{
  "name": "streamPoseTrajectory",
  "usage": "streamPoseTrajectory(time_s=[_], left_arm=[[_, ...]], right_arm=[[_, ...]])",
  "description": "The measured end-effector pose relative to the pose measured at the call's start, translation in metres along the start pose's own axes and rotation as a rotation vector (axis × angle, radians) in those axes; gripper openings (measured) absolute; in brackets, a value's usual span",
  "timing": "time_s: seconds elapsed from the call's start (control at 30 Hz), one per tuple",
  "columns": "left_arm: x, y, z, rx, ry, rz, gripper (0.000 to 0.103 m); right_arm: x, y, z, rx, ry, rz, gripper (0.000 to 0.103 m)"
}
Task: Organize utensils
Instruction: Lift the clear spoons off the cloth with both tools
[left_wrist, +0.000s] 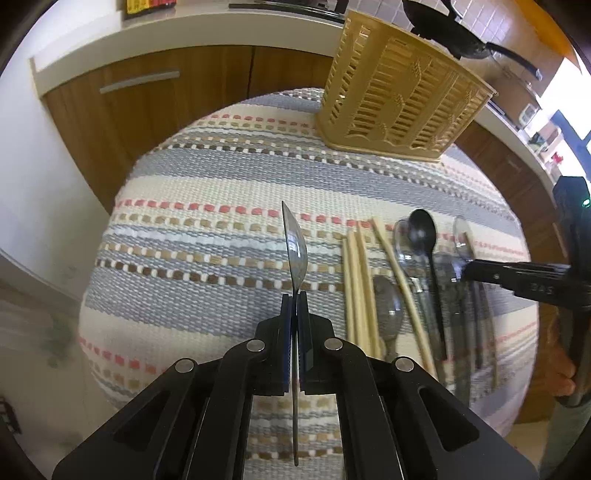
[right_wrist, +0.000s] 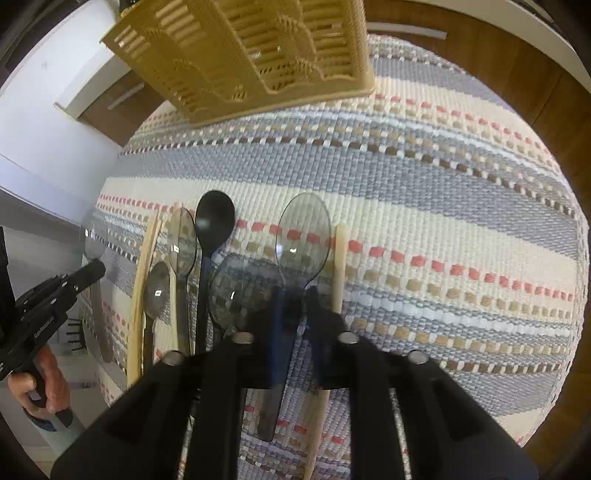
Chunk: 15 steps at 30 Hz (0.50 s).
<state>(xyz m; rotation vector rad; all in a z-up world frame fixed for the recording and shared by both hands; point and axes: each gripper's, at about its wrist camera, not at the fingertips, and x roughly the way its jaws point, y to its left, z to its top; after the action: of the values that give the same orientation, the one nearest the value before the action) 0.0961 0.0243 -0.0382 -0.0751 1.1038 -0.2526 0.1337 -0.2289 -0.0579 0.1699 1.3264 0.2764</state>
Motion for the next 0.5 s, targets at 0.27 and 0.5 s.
streamPoseTrajectory(time_s=[0.27,0.5], left_arm=[[0.008,-0.016,0.002,0.141,-0.013,0.233,0.014],[0.009,0.006,-0.005,0.097,0.047,0.042,0.028]], right_arm=[[0.006,0.025,0.008,-0.057,-0.002,-0.168,0.019],[0.010,0.045,0.005,-0.101,0.024,-0.236,0.019]])
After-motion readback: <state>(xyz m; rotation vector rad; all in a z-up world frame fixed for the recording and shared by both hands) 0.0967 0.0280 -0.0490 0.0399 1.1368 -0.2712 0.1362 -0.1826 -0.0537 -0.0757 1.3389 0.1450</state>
